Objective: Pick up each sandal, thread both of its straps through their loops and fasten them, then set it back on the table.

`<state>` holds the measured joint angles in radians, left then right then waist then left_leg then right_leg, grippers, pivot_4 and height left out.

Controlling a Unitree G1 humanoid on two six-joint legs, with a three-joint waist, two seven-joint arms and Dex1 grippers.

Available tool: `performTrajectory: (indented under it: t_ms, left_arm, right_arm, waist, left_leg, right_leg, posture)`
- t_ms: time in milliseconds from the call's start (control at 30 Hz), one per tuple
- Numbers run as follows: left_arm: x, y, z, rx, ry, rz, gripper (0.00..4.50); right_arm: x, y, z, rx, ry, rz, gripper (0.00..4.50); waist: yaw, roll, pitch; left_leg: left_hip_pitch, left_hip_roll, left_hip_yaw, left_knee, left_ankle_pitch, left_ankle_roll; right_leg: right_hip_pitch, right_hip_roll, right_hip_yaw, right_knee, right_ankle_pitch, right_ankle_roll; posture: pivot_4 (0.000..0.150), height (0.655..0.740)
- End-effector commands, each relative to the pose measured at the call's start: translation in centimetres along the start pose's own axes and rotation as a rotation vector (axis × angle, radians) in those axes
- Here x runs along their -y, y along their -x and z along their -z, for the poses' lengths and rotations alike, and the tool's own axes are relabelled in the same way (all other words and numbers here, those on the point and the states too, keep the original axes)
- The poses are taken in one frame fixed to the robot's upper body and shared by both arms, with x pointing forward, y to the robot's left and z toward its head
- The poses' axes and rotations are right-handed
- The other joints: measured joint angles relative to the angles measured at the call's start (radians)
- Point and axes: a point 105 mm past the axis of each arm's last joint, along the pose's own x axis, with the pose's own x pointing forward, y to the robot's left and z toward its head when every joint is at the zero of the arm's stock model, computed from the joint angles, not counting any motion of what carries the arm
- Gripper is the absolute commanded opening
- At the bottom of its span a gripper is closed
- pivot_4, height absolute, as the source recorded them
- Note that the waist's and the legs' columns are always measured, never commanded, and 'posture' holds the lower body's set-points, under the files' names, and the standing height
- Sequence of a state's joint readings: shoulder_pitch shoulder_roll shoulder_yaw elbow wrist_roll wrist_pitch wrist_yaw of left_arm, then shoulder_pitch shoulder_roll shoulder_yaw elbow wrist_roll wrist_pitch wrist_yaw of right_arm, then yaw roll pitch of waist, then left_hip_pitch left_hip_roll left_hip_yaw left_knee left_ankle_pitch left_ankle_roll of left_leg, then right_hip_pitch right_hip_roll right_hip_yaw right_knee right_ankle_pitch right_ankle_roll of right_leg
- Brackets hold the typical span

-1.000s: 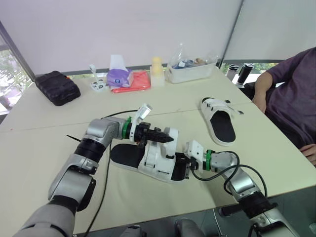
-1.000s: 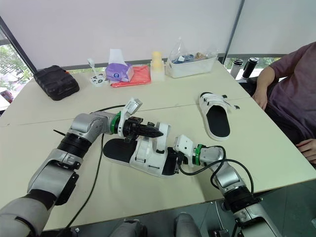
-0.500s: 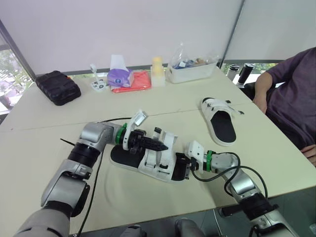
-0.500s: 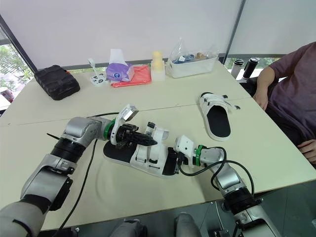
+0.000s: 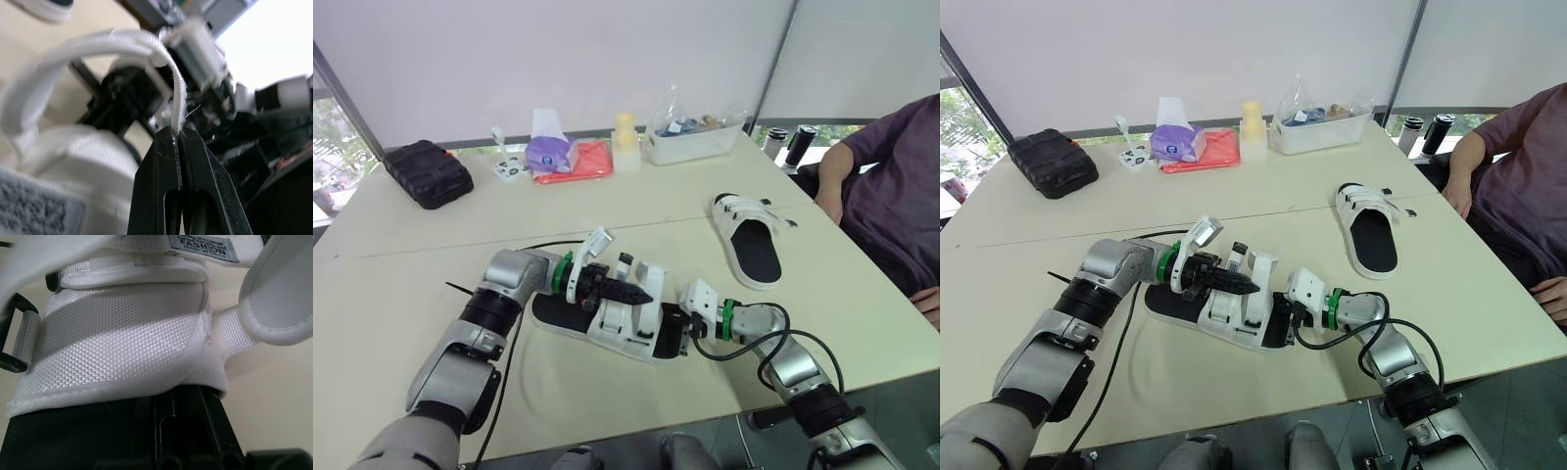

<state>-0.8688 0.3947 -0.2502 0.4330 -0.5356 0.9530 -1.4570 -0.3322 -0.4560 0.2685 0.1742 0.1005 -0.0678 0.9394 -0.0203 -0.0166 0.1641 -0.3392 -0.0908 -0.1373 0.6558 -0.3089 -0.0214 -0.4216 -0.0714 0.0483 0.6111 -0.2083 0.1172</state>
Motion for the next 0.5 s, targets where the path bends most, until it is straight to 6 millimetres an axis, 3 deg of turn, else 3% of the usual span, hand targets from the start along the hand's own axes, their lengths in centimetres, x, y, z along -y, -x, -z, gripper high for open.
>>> performTrajectory:
  t_ms: [33,500]
  left_arm:
    - [0.3,0.3,-0.6,0.011,-0.027,0.001,0.05]
    - [0.2,0.5,1.5,-0.05,-0.001,0.004,0.05]
  right_arm:
    - [-1.3,0.1,3.3,-0.131,-0.081,-0.021,0.0]
    - [-1.4,0.1,3.3,-0.13,-0.079,-0.024,0.0]
  waist:
    - [0.0,0.0,0.0]
    - [0.0,0.0,0.0]
  left_leg:
    - [0.0,0.0,0.0,0.0,0.0,0.0]
    - [0.0,0.0,0.0,-0.003,0.001,-0.002]
  right_leg:
    - [0.0,0.0,0.0,0.0,0.0,0.0]
    - [-0.001,0.0,0.0,0.0,0.001,-0.001]
  posture:
    - [0.15,0.74]
    - [0.15,0.74]
